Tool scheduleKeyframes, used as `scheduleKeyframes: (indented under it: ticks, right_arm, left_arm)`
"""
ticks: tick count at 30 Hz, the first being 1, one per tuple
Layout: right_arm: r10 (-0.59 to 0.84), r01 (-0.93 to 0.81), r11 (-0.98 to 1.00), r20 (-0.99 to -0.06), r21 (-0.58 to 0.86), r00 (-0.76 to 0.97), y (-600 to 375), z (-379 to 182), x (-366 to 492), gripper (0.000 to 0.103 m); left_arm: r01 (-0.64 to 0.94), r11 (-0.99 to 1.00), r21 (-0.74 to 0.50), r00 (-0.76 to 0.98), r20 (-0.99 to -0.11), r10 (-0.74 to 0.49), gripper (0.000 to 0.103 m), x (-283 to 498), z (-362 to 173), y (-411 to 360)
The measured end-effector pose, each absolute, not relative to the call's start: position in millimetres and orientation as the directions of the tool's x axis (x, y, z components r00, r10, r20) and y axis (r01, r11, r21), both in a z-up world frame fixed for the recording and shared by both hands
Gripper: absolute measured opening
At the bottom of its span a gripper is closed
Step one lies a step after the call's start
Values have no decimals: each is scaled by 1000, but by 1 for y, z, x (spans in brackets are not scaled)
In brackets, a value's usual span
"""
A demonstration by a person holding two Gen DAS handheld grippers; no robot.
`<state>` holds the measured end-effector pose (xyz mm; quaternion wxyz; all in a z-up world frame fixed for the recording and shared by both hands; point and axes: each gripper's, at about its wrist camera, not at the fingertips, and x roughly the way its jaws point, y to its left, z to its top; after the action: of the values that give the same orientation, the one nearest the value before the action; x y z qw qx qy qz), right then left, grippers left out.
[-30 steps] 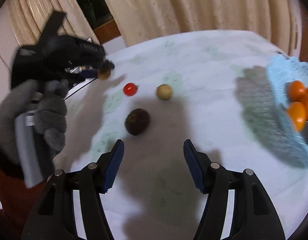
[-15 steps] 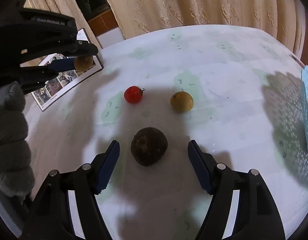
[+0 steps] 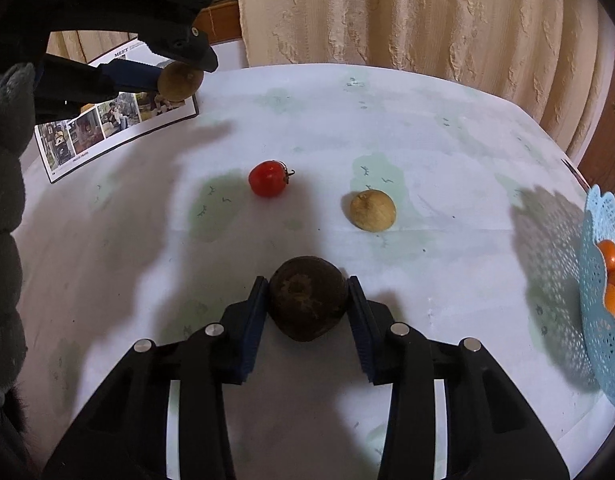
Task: Organize fruits
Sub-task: 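Carry the passion fruit into the basket and open the right tool while the left carries the yellow fruit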
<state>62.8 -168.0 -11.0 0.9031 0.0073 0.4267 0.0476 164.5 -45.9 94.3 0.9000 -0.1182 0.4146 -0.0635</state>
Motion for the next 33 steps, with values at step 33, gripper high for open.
scheduleKeyframes:
  ticks: [33]
  right_arm:
    - [-241,411,888,-553,205,797,-356,80,-64,41]
  left_arm:
    - [189,951,-245,656,-689,-308,28,128,114,-95]
